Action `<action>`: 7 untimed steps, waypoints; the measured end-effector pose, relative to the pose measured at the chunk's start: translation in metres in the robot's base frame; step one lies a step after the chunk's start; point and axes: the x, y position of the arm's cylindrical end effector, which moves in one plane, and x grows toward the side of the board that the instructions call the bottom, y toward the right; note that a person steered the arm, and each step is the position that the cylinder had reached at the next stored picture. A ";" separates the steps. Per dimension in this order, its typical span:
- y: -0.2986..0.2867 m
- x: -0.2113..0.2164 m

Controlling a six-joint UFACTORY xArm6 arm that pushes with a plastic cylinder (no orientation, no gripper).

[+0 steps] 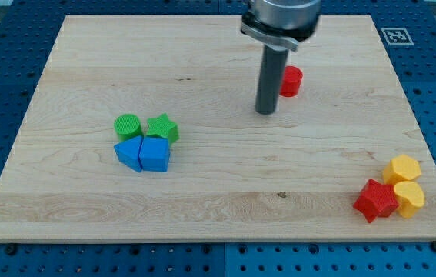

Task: Push the red circle downwards of the board

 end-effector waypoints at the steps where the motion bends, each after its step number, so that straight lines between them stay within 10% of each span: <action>1: -0.003 -0.037; 7: 0.054 -0.069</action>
